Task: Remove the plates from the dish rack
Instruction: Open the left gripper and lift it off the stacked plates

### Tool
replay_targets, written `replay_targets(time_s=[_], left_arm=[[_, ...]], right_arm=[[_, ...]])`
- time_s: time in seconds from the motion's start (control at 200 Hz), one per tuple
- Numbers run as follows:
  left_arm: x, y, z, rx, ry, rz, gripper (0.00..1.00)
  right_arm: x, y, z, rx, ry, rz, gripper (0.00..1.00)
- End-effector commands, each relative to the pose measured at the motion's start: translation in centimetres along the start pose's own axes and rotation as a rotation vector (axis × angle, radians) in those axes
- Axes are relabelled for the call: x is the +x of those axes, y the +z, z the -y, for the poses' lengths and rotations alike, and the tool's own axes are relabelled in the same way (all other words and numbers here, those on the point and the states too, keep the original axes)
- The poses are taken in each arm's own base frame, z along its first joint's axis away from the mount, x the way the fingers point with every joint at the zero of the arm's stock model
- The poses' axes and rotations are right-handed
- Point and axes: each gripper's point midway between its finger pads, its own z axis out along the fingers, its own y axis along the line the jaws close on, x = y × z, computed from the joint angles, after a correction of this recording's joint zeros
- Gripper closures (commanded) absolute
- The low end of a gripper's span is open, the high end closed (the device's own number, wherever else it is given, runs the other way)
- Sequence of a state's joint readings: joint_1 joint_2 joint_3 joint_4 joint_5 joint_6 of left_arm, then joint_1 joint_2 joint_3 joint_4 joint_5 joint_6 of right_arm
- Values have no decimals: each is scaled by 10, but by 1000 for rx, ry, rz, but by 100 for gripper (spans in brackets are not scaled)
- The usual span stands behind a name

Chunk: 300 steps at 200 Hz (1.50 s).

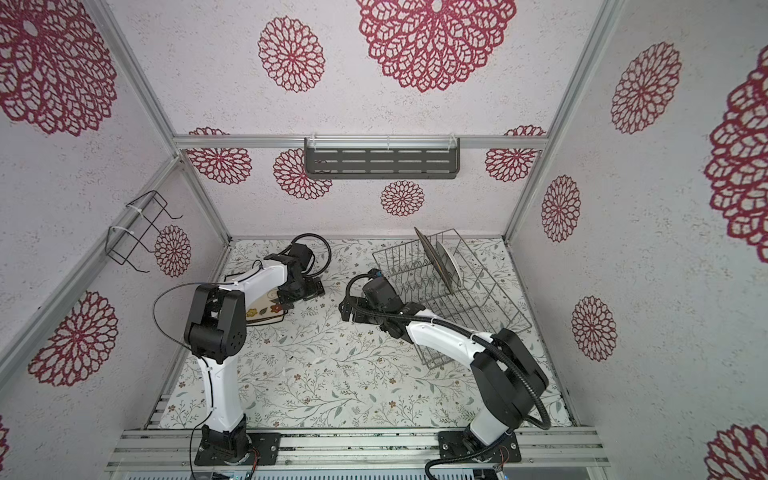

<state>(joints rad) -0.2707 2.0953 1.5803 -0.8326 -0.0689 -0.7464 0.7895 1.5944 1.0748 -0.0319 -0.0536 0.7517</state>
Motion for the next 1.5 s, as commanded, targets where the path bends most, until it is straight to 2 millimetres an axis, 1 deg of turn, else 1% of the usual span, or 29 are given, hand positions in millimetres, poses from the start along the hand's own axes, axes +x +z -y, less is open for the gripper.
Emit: replay_targets(time_s=[0.0, 0.1, 0.195, 0.42, 0.55, 0.806, 0.916, 0.991, 1.066, 1.111, 1.121, 1.131, 1.266, 1.341, 1.496], left_arm=[[5, 2, -10, -55, 26, 3, 0], [5, -4, -14, -84, 42, 26, 0], [6, -6, -23, -138, 57, 29, 0], [12, -5, -32, -177, 56, 15, 0], [14, -7, -37, -207, 61, 19, 0], [13, -14, -41, -232, 68, 39, 0], [15, -16, -34, -197, 66, 39, 0], [13, -24, -20, -140, 75, 62, 1], [11, -39, -6, -90, 82, 91, 1], [9, -43, -2, -76, 80, 100, 1], [6, -55, 0, -55, 76, 122, 1], [5, -59, 2, -45, 75, 130, 1], [-6, -89, 5, 1, 69, 200, 0], [-11, -104, 12, 53, 85, 238, 0], [-16, -130, 17, 119, 102, 300, 0]], right_arm=[[-22, -21, -15, -27, -14, 69, 1], [-22, -20, -14, -25, -13, 68, 1], [-23, -20, -16, -30, -14, 69, 1], [-23, -17, -18, -34, -10, 62, 1], [-25, -19, -18, -28, -17, 71, 1], [-26, -19, -19, -26, -24, 69, 1], [-26, -21, -18, -21, -25, 72, 1], [-28, -23, -17, -17, -26, 78, 1], [-29, -24, -17, -16, -27, 81, 1], [-29, -26, -18, -13, -29, 82, 1], [-29, -26, -18, -13, -29, 84, 1], [-30, -27, -18, -13, -30, 85, 1], [-37, -38, -16, -2, -30, 125, 1], [-41, -46, -15, 6, -44, 144, 1], [-49, -60, -11, 51, -102, 146, 1]])
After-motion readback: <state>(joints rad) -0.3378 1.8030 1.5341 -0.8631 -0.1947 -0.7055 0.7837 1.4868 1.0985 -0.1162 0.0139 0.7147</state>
